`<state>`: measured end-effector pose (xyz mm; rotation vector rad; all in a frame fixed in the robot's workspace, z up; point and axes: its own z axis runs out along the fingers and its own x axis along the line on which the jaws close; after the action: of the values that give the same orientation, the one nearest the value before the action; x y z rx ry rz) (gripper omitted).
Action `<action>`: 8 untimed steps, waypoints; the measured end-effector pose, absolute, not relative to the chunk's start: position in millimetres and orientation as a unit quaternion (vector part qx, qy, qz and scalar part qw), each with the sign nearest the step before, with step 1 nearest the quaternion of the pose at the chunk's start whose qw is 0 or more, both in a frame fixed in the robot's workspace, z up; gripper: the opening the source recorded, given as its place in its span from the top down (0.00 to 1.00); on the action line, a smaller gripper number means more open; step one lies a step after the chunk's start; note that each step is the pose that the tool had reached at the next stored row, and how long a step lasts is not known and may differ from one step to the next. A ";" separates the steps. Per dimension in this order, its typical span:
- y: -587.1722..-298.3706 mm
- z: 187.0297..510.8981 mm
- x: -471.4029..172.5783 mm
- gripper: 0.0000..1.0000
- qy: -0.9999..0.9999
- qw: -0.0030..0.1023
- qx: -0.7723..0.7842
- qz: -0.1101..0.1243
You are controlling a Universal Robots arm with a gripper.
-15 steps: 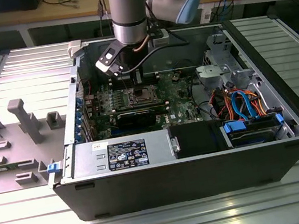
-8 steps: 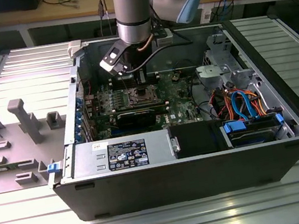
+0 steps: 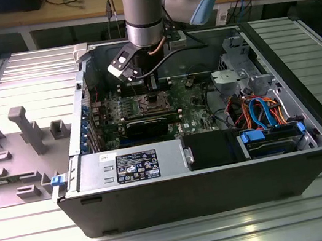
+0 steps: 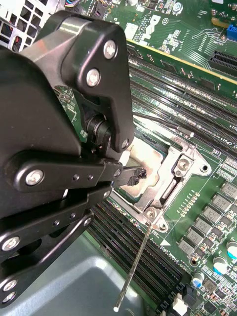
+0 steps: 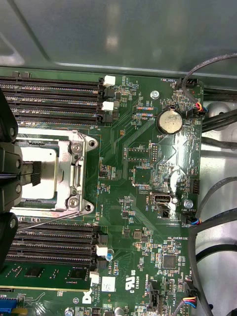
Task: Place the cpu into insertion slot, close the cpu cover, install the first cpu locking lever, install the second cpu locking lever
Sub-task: 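Install the first cpu locking lever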
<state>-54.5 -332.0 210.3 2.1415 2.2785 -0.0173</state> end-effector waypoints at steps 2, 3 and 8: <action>-332.0 210.2 -54.5 0.89 0.729 0.007 0.685 -0.005; -332.0 210.2 -54.5 0.89 0.729 0.007 0.685 -0.005; -332.0 215.9 -54.5 0.89 0.729 0.006 0.685 -0.004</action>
<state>-54.5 -332.0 215.9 2.1428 2.2799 -0.0140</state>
